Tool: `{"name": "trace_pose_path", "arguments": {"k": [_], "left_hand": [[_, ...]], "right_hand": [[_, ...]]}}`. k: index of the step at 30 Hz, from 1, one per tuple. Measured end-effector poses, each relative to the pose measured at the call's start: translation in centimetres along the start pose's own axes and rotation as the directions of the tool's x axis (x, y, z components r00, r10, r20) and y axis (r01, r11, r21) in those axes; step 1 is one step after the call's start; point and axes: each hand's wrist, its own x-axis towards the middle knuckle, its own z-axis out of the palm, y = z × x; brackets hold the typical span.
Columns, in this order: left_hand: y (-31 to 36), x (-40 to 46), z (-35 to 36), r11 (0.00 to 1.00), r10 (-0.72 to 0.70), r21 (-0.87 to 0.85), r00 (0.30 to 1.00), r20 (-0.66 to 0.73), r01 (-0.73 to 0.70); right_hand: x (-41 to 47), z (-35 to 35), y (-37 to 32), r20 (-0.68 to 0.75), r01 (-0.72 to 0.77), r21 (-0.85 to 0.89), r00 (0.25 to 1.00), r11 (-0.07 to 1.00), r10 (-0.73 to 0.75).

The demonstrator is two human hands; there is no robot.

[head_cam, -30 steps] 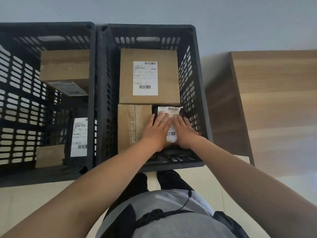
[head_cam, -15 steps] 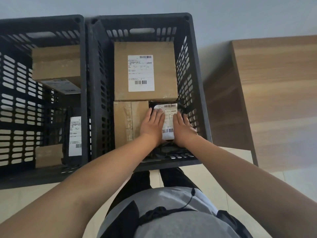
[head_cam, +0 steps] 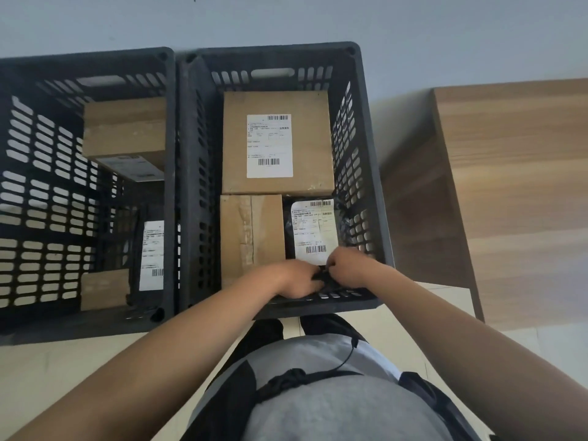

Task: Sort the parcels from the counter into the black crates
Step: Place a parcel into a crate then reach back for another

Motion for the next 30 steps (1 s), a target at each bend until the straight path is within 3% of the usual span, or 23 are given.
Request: {"name": "trace_pose_path", "arguments": {"k": [4, 7, 10, 12, 13, 16, 19, 23, 30], "left_hand": [[0.2, -0.1, 0.4, 0.999, -0.032, 0.043, 0.999, 0.015, 0.032], [0.7, -0.5, -0.3, 0.998, -0.051, -0.021, 0.999, -0.009, 0.051], [0.1, -0.7, -1.6, 0.991, -0.080, -0.128, 0.958, -0.274, 0.046], [-1.1, -0.4, -2.7, 0.998, -0.057, -0.036, 0.867, -0.496, 0.045], [-1.8, -0.1, -3.1, 0.995, -0.035, 0.063, 0.838, -0.544, 0.083], [-2.6, 1.4, -3.6, 0.911, -0.064, 0.339, 0.891, -0.449, 0.236], [-2.8, 3.3, -2.7, 0.784, -0.112, 0.532, 0.917, -0.383, 0.318], [-2.7, 4.3, -1.9, 0.709, -0.130, 0.591, 0.895, -0.427, 0.385], [-2.8, 3.6, -2.4, 0.708, -0.103, 0.619, 0.917, -0.385, 0.339]], "right_hand": [[-0.7, -1.0, -1.1, 0.055, -0.003, -0.025, 0.998, 1.000, 0.005], [-0.9, -1.5, -1.3, 0.072, 0.010, -0.054, 0.997, 0.998, -0.006], [0.1, -1.8, -1.3, -0.172, 0.010, 0.081, 0.985, 0.997, 0.004], [1.3, -2.3, -1.3, -0.324, 0.027, 0.106, 0.946, 0.994, 0.009], [1.8, -2.5, -1.4, -0.315, 0.023, 0.039, 0.949, 0.999, -0.010], [3.4, -2.5, -1.6, -0.188, 0.003, -0.250, 0.981, 0.968, -0.052], [5.0, -2.0, -1.2, -0.188, -0.017, -0.330, 0.981, 0.944, -0.048], [5.7, -0.9, -0.8, -0.239, -0.036, -0.342, 0.970, 0.939, -0.050], [5.2, -0.5, -0.7, -0.231, -0.029, -0.327, 0.972, 0.945, -0.050]]}}
